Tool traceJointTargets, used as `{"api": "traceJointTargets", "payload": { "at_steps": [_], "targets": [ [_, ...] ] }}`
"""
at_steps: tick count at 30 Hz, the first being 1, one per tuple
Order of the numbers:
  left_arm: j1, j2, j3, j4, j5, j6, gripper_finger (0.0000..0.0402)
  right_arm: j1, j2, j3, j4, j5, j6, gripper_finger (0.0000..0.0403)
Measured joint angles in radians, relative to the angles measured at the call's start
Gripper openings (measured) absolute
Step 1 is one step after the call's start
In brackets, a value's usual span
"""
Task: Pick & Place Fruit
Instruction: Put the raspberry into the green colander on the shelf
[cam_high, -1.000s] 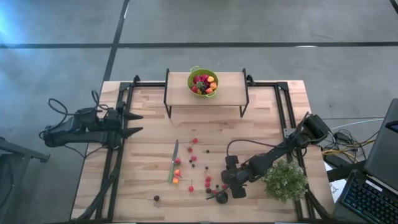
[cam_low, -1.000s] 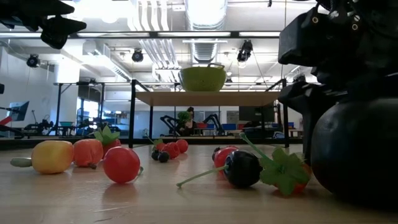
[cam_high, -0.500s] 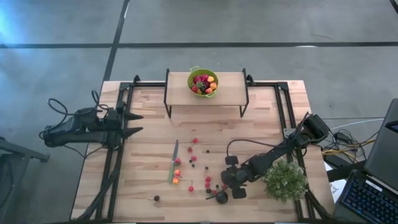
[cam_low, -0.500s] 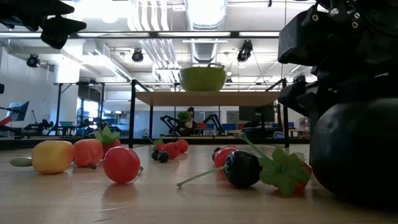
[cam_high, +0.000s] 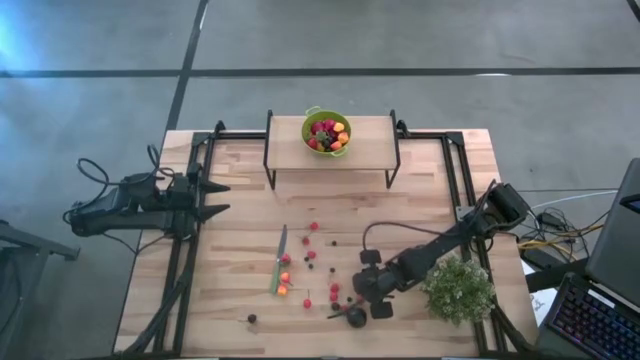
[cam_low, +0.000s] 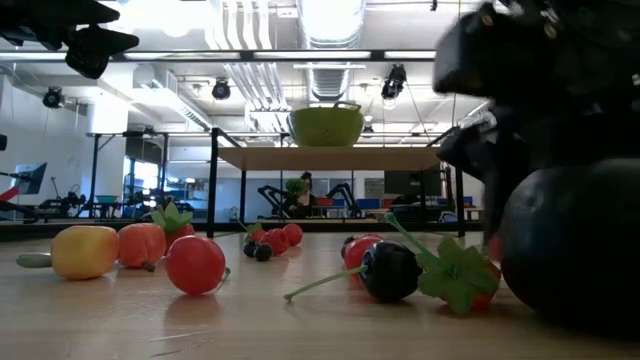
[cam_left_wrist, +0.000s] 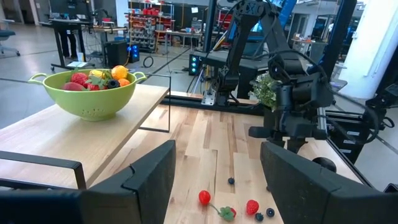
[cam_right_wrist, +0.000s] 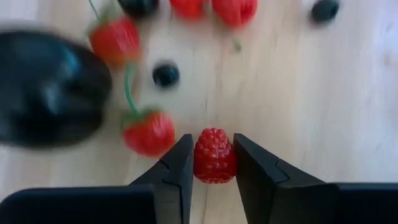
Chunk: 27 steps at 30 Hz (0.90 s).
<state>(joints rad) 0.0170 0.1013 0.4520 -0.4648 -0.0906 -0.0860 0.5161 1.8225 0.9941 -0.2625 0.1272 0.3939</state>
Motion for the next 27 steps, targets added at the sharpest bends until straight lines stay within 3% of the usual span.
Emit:
{"api": "traceJointTargets", "payload": {
  "at_steps": [7,13,20,27],
  "targets": [
    [0.0,0.0,0.0,0.0,0.0,0.0,0.0241,-0.003,-0.005,0.096,0.002,0.0,-0.104,0.0107],
    [0.0,0.0,0.0,0.0,0.0,0.0,0.0241,-0.038,-0.021,0.214,-0.067,0.004,-0.257,0.0089],
    [0.0,0.0,0.0,0.0,0.0,0.0,0.0241,-0.117,-0.054,0.344,-0.248,0.007,-0.299,0.0098],
    [0.0,0.0,0.0,0.0,0.0,0.0,0.0241,-0.216,-0.102,0.407,-0.291,0.006,-0.402,0.0093]
  ]
}}
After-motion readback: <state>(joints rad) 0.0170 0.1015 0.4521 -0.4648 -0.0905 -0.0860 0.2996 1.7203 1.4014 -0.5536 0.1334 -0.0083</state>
